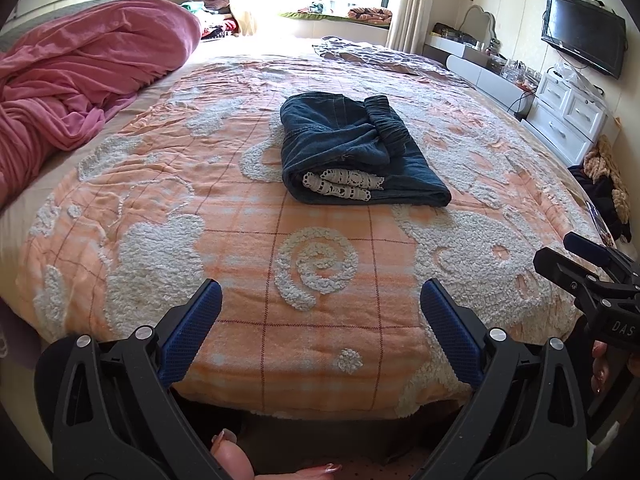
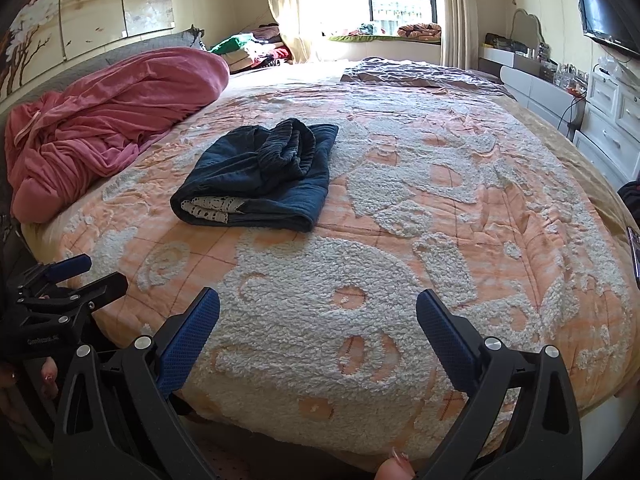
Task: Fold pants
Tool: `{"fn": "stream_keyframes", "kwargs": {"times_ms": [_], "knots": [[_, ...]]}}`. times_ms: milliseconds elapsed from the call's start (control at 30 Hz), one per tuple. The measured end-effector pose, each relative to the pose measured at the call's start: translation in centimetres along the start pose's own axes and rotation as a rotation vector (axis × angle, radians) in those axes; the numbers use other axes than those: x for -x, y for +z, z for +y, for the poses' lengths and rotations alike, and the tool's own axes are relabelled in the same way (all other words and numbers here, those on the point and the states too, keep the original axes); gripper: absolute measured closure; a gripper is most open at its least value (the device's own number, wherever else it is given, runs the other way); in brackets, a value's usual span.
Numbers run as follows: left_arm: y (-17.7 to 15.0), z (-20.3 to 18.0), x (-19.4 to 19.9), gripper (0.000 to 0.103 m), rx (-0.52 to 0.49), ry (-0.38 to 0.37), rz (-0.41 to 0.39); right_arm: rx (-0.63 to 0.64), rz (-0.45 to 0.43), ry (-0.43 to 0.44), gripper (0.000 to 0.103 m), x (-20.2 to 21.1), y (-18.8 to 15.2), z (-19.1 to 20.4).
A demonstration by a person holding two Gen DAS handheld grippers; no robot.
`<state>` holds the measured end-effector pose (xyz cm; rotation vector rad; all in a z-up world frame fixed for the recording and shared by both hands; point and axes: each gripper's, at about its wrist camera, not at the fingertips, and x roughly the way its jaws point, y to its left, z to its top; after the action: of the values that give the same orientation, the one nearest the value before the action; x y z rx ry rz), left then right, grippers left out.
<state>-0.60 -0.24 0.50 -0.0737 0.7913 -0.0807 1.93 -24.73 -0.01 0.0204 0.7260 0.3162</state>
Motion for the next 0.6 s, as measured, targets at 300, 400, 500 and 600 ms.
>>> {"fn": "stream_keyframes", "kwargs": {"times_ms": [300, 400, 500, 600], "knots": [[0.2, 0.0, 0.0, 0.010, -0.002, 0.013, -0.007, -0.004, 0.014, -0.018, 0.005, -0.7, 0.1, -0.6], [0.7, 0.5, 0.0, 0.010, 0.009, 0.010, -0.016, -0.020, 0.025, -0.031, 0.005, -1.3, 0.0, -1.5], [1.5, 1.6, -0.1, 0.010, 0.054, -0.021, -0.034, -0.050, 0.030, -0.055, 0.005, -2.1, 0.2, -3.3], [3.4, 3.6, -0.8, 0.010, 0.083, 0.005, -0.032, -0.106, 0.030, -0.095, 0.005, -3.1, 0.7, -6.6]]}}
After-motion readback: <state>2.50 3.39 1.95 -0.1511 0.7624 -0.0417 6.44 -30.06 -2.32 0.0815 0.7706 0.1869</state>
